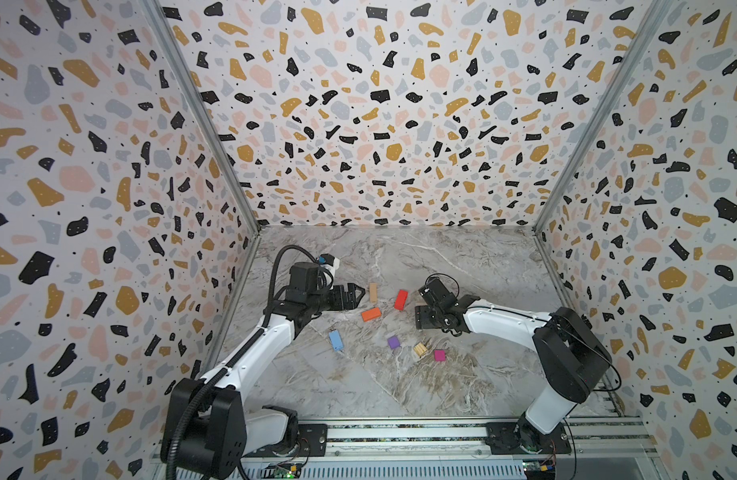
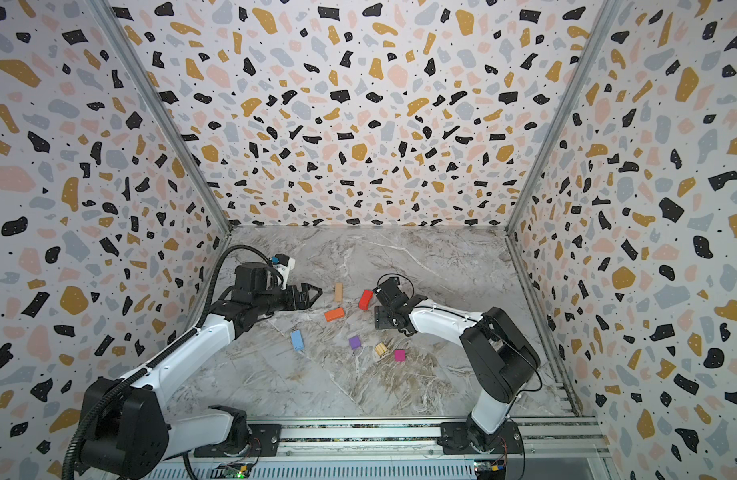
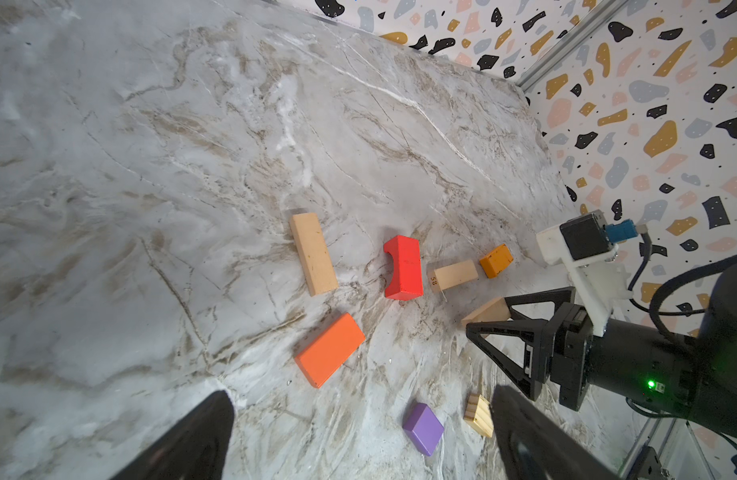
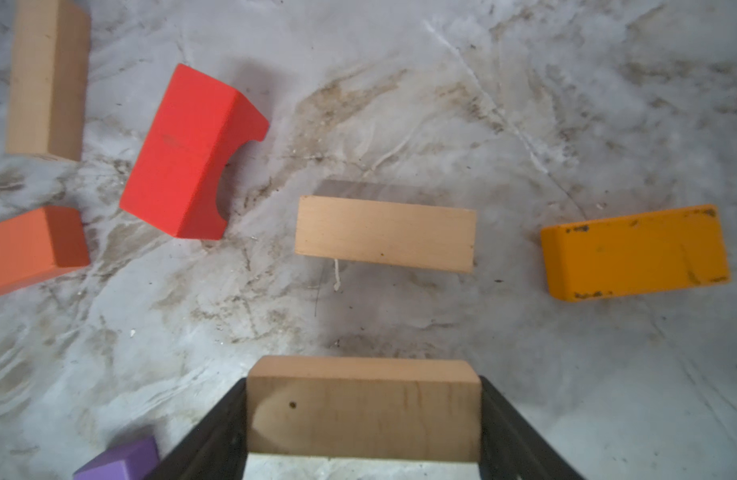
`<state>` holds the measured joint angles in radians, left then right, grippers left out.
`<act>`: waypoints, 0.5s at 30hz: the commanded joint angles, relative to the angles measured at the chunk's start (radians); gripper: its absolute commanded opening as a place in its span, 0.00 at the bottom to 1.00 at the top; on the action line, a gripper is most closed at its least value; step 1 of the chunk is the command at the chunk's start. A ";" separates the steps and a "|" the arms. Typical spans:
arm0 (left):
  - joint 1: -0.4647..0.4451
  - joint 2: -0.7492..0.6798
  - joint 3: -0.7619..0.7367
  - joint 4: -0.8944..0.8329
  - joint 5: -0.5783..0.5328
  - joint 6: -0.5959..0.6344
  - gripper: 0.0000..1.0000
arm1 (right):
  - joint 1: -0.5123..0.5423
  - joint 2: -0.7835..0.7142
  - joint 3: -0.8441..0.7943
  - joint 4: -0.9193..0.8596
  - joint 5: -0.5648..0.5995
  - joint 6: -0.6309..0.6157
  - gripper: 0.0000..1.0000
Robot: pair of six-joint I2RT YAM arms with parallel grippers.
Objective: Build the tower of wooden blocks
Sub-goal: 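Carry the held wood bar out and lower it onto the bar by the yellow block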
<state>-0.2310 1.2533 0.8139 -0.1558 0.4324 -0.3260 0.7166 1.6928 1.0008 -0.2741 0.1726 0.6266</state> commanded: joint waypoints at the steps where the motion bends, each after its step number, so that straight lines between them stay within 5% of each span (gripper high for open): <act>1: -0.002 0.000 -0.012 0.026 0.008 0.004 0.97 | -0.012 -0.026 -0.010 -0.024 0.013 0.030 0.52; 15: -0.004 -0.002 -0.010 0.024 0.007 0.005 0.97 | -0.026 0.043 0.020 -0.005 0.004 0.047 0.53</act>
<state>-0.2310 1.2533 0.8139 -0.1558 0.4324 -0.3260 0.6949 1.7245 0.9901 -0.2764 0.1715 0.6529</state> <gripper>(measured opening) 0.974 0.781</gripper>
